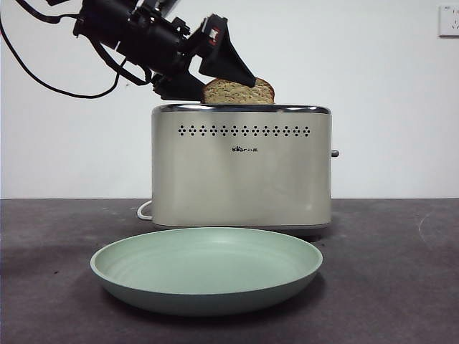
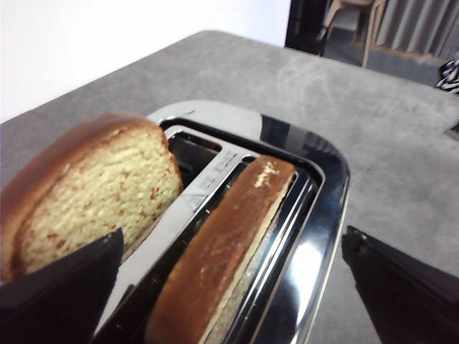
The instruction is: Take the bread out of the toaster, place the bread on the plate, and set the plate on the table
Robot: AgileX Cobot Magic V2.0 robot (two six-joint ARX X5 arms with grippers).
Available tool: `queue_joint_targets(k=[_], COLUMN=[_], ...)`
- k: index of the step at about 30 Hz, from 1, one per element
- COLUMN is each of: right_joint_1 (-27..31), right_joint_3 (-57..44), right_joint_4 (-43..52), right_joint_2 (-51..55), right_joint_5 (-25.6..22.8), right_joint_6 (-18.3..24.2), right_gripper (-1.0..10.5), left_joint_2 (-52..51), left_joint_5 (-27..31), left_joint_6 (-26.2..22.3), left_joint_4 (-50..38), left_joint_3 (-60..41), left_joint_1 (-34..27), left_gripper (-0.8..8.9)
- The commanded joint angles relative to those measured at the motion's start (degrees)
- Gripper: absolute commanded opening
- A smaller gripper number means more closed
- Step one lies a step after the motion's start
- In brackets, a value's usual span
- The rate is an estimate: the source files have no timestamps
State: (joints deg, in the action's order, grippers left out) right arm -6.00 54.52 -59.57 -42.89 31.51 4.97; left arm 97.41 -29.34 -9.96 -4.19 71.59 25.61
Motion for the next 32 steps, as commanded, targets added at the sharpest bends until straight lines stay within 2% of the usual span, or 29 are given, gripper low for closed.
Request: queue_joint_targets(k=[1,4,6,13,20,32], right_joint_1=[-0.1,-0.1,-0.1,-0.1,-0.1,-0.1], right_joint_3=[0.1,0.1,0.1,0.1,0.1,0.1], right_joint_4=[0.4,0.4,0.4,0.4,0.4,0.4], right_joint_2=[0.0,0.0,0.0,-0.2,-0.2,-0.2], right_joint_5=[0.0,-0.1,-0.1,-0.1,-0.1,0.0], right_joint_6=[-0.1,-0.1,-0.1,-0.1,-0.2,-0.2], right_gripper=[5.7,5.7,5.7,5.7,5.7,5.7], left_joint_2=[0.3,0.3,0.3,0.1,-0.5,-6.7], left_joint_5=[0.7,0.7,0.7,0.8,0.8,0.9], left_joint_6=[-1.1,-1.0,-0.7,-0.5,-0.5,-0.7], left_joint_4=[-0.3,-0.5,-0.1,0.4,3.7,16.5], left_joint_3=[0.2,0.2,0.2,0.6,5.8,17.6], left_joint_1=[0.6,0.7,0.7,0.6,0.5,0.5], left_gripper=[3.03,0.64,-0.15,-0.08,-0.08,-0.08])
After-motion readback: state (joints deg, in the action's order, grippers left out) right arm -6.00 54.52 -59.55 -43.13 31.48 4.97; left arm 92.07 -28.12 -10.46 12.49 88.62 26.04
